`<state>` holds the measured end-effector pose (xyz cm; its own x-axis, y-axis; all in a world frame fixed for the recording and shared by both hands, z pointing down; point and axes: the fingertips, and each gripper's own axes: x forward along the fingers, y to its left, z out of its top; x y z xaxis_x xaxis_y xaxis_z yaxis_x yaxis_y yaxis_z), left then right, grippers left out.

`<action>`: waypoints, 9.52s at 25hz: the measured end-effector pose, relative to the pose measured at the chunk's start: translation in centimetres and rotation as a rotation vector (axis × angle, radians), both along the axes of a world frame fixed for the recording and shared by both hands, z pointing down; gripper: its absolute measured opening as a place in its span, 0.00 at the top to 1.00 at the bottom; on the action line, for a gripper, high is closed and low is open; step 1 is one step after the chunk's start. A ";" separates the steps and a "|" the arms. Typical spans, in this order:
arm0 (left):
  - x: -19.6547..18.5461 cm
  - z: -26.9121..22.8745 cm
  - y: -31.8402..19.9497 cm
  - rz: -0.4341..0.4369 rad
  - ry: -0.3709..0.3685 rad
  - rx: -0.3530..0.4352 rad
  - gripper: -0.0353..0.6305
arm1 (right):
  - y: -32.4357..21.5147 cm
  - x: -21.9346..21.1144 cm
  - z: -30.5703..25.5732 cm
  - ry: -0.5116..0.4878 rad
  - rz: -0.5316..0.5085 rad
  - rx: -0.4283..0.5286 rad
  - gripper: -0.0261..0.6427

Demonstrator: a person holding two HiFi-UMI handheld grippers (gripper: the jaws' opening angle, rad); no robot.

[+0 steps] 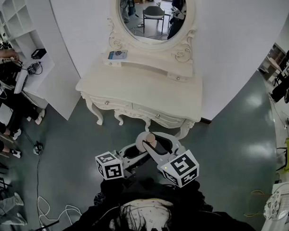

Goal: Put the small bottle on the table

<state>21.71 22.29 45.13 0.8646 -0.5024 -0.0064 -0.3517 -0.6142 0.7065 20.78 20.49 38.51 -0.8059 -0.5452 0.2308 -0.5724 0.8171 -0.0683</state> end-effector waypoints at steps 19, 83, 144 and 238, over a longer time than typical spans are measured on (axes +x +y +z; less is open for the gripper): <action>1.8 1.3 0.0 -0.049 -0.015 -0.019 0.58 | -0.1 1.7 1.1 -0.014 -0.050 -0.016 0.74; -30.4 3.7 -22.6 -0.069 -0.032 -0.085 0.57 | -22.7 -30.9 3.6 0.087 -0.080 -0.101 0.74; -28.6 5.1 -52.2 0.054 -0.141 -0.101 0.49 | -58.2 -19.9 4.2 -0.028 0.328 -0.173 0.74; -28.1 3.8 -45.3 0.485 -0.206 0.053 0.51 | -43.8 -20.5 7.3 -0.047 0.713 -0.160 0.73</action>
